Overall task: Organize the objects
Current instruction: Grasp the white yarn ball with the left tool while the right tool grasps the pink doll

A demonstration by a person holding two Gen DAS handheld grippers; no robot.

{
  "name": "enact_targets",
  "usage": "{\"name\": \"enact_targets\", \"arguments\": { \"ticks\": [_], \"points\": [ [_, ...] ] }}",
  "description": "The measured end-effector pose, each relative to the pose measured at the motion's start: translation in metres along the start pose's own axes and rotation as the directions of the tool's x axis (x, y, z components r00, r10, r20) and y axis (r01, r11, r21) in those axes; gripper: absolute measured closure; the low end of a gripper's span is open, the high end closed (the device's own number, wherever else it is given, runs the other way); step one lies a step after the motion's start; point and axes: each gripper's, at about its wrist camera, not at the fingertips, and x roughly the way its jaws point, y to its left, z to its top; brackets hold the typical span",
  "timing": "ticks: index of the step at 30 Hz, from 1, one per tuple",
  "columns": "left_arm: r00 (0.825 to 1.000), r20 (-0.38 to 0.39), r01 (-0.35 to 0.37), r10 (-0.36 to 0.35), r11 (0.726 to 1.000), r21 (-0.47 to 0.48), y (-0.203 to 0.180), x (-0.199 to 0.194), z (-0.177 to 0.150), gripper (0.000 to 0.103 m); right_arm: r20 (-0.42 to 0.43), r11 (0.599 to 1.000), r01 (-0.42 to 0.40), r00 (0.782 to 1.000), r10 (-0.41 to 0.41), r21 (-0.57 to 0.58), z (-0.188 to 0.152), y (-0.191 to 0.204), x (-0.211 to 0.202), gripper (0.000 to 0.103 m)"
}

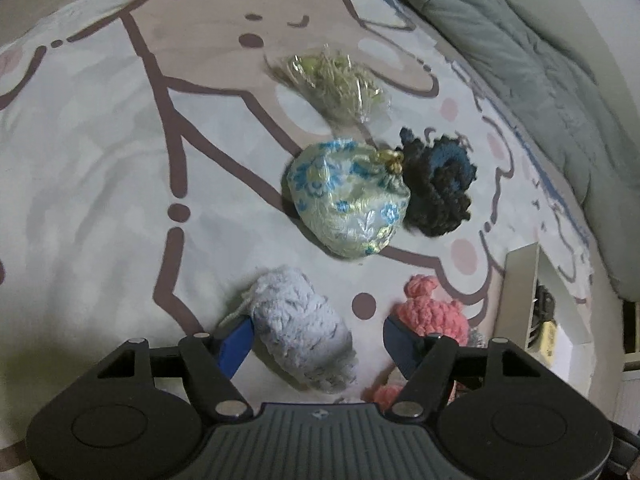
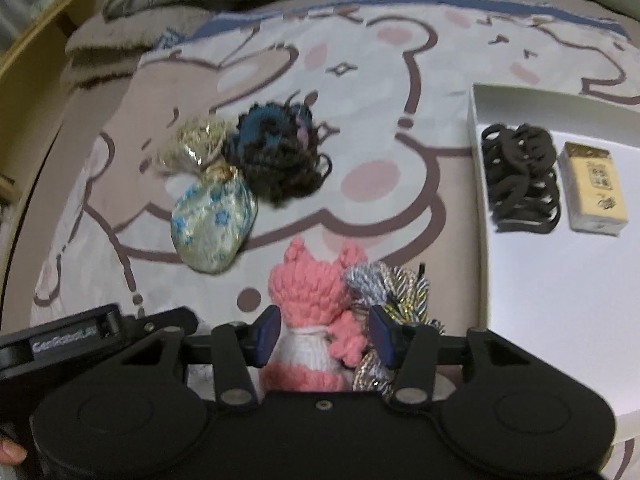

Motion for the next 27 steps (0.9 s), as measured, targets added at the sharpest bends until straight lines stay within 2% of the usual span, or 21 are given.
{"name": "enact_targets", "arguments": {
  "ticks": [5, 7, 9, 15, 19, 21, 23, 24, 27],
  "points": [
    [0.999, -0.004, -0.031, 0.031, 0.998, 0.061, -0.008, 0.012, -0.001, 0.032, -0.037, 1.000, -0.012, 0.999, 0.012, -0.010, 0.002, 0.001, 0.010, 0.054],
    [0.999, -0.001, -0.048, 0.048, 0.994, 0.093, -0.011, 0.017, -0.002, 0.042, -0.045, 1.000, -0.017, 0.999, 0.016, -0.010, 0.003, 0.001, 0.013, 0.054],
    [0.998, -0.007, -0.055, 0.057, 0.991, 0.121, -0.011, 0.021, -0.001, 0.044, -0.057, 1.000, -0.017, 0.998, 0.016, -0.013, 0.004, 0.002, 0.016, 0.054],
    [0.999, -0.046, -0.012, 0.024, 0.969, 0.246, -0.013, 0.025, 0.014, 0.050, -0.071, 1.000, 0.000, 0.997, -0.002, -0.026, 0.002, 0.004, 0.022, 0.054],
    [0.994, -0.108, 0.038, 0.001, 0.931, 0.362, -0.014, 0.027, 0.022, 0.051, -0.073, 1.000, -0.005, 0.997, 0.003, -0.023, 0.001, 0.003, 0.023, 0.053],
    [0.993, -0.119, 0.044, 0.013, 0.887, 0.460, -0.018, 0.026, 0.022, 0.051, -0.074, 1.000, -0.007, 0.997, 0.006, -0.022, 0.000, 0.002, 0.024, 0.054],
    [0.991, -0.126, 0.039, 0.042, 0.816, 0.577, -0.025, 0.025, 0.020, 0.051, -0.074, 0.999, -0.007, 0.997, 0.004, -0.031, 0.000, 0.003, 0.025, 0.054],
    [0.991, -0.115, 0.026, 0.063, 0.766, 0.642, -0.030, 0.024, 0.017, 0.051, -0.074, 0.999, -0.004, 0.997, 0.001, -0.039, 0.000, 0.005, 0.025, 0.054],
    [0.990, -0.078, -0.003, 0.117, 0.573, 0.820, -0.043, 0.022, 0.006, 0.051, -0.080, 0.998, 0.006, 0.997, -0.011, -0.067, -0.001, 0.008, 0.029, 0.051]
  ]
}}
